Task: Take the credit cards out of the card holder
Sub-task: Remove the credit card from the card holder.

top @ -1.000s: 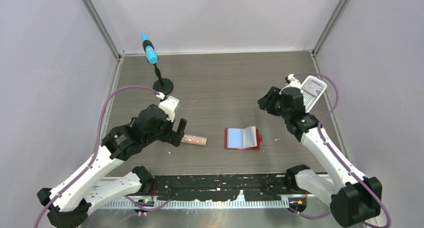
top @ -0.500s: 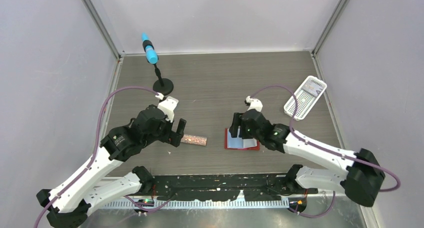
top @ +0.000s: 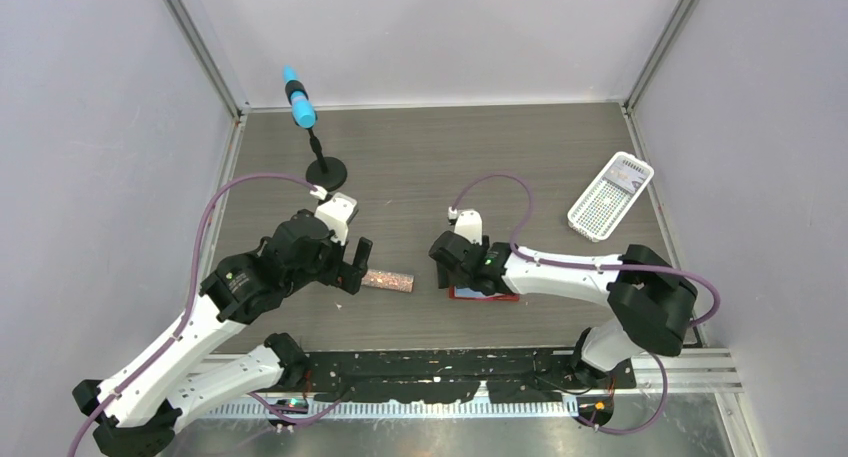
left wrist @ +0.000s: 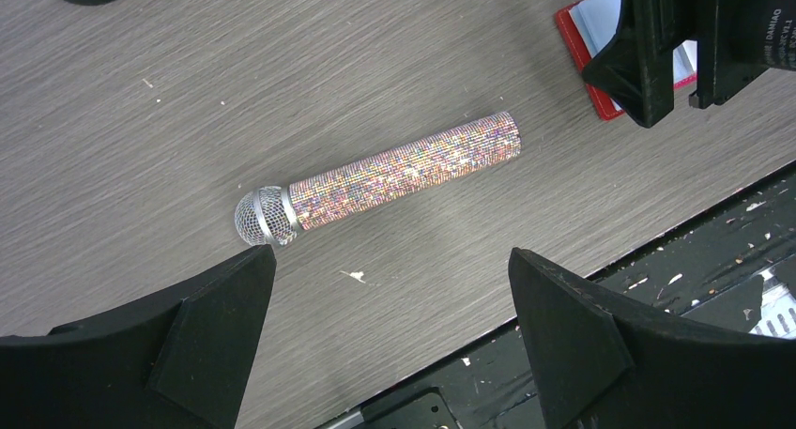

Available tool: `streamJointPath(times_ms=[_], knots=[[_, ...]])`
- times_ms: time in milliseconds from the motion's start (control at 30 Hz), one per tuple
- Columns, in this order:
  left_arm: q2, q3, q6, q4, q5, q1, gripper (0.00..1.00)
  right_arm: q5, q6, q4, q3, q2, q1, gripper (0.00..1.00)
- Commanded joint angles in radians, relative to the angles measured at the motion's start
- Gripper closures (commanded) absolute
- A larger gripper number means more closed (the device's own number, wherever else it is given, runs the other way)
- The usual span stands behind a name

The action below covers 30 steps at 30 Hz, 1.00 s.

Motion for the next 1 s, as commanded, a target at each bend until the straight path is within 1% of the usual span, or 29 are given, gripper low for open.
streamJointPath(times_ms=[0,333,667,833,967], knots=[[-0.014,-0.002,0.015,0.043,-0.013,-0.001,0.0,0.078,0.038,-0.039,0.029,0.017,0.009,0.29],[-0.009,-0.002,0.016,0.044,-0.012,-0.001,0.0,0.075,0.045,-0.014,-0.031,-0.006,0.008,0.35],[-0.005,-0.004,0.016,0.043,-0.014,-0.001,0.0,0.099,0.046,-0.029,-0.045,-0.004,0.001,0.32],[-0.005,-0.004,0.016,0.043,-0.013,-0.001,0.0,0.083,0.039,-0.008,-0.064,-0.01,-0.014,0.29],[-0.005,-0.004,0.016,0.043,-0.013,-0.001,0.0,0.076,0.041,0.007,-0.077,0.004,-0.017,0.29]])
